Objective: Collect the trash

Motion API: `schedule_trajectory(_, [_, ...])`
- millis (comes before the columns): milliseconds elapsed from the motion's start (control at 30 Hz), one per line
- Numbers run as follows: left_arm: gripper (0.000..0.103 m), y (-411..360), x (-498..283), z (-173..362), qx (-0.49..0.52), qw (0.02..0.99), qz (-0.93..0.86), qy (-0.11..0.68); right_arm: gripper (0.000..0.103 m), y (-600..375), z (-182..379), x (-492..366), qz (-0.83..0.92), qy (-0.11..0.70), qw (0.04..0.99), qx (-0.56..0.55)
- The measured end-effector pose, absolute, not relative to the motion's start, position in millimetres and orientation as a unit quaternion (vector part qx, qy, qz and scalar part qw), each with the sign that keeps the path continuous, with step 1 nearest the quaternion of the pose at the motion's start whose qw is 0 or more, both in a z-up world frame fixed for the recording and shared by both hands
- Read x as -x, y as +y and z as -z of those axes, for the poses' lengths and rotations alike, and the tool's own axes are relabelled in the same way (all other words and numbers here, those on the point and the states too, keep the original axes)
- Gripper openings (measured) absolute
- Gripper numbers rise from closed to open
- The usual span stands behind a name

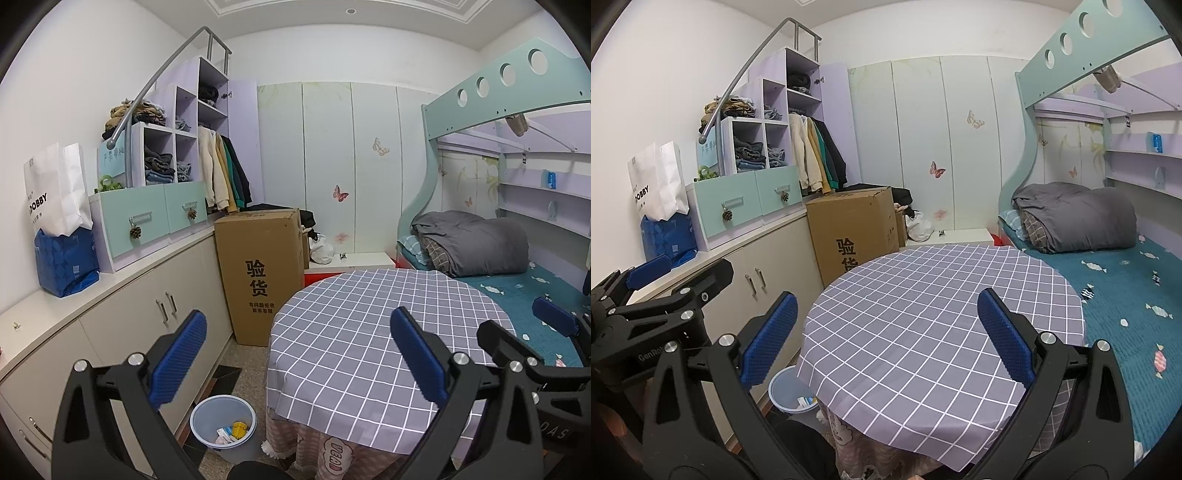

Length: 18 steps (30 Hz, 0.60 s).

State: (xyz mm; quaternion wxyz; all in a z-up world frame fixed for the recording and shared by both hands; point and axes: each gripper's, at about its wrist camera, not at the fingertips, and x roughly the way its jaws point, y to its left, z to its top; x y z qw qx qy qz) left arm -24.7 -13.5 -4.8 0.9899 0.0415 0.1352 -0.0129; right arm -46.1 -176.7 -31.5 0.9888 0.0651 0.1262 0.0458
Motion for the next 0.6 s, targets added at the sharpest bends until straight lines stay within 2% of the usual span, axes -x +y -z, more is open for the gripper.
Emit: schedule_trajectory(600, [0.098, -13.8, 24.0, 4.5, -0.042, 0.990, 0.012, 0.136, 0.096, -177.4, 37.1, 44.7, -0.047, 0.130, 0.988, -0.069])
